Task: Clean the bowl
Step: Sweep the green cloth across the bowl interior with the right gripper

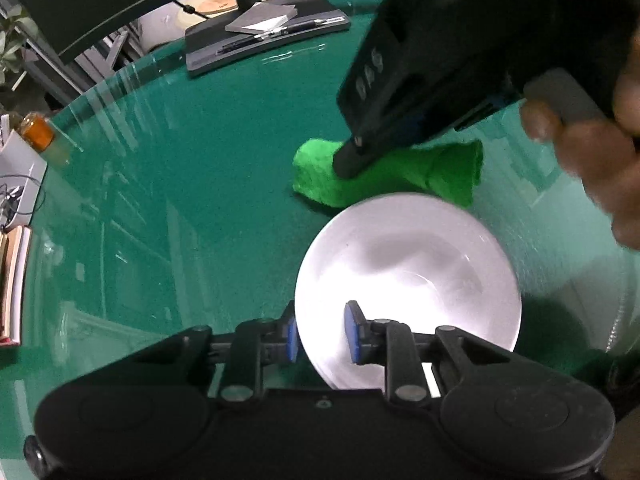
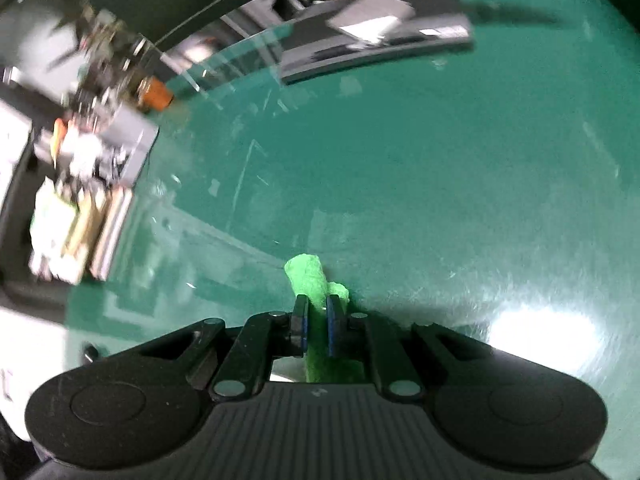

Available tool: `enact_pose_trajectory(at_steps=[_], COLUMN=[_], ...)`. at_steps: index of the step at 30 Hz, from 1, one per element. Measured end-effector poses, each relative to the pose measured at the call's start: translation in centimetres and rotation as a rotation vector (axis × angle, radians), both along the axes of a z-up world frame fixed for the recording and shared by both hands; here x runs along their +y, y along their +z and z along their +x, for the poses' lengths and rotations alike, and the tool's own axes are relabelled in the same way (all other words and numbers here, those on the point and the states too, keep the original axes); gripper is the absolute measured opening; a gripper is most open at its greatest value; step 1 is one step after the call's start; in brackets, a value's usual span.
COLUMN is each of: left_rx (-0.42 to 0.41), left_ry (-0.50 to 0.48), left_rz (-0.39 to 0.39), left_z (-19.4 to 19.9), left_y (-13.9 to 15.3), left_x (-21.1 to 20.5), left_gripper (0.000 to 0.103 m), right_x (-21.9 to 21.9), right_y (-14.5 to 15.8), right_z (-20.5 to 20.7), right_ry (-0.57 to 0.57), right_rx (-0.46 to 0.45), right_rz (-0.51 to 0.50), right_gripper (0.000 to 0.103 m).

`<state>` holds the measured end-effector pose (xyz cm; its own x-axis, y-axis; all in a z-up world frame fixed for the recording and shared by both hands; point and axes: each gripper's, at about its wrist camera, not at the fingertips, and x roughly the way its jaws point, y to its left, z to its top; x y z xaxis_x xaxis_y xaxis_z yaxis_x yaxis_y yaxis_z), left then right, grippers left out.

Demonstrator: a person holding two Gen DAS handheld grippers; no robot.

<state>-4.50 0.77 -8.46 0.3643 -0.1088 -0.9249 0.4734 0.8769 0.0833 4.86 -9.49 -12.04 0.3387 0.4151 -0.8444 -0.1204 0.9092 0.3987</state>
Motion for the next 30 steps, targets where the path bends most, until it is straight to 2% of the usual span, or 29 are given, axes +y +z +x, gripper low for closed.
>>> enact_pose_trajectory(at_steps=[10, 18, 22, 28, 30], left_rx=[-0.010, -0.022, -0.023, -0.039, -0.045], left_ry=[-0.006, -0.027, -0.041, -0.064, -0.067], left_rz=[0.010, 0.010, 0.004, 0.019, 0.024], left_z=[0.3, 0.4, 1.2, 2.0, 2.0], left_y=[-0.1, -0.1, -0.2, -0.3, -0.4], left_x=[-0.4, -0.6, -0.6, -0.6, -0.7], left_gripper=[0.025, 0.027, 0.031, 0.032, 0.033], right_x=[1.2, -0.6, -3.8, -9.8, -9.6], right_y=[0.6, 0.1, -1.0, -5.2, -5.5], right_z=[-0.7, -1.3, -2.0, -4.5, -4.0], right_ry=[0.078, 0.039, -0.047, -0.259, -0.310], right_rx=[-0.049, -0.016, 0.080, 0.335, 0.338], right_rz=[-0.064, 0.002, 0.112, 0.390, 0.413], right_gripper=[0.009, 0.009, 0.009, 0.009, 0.009])
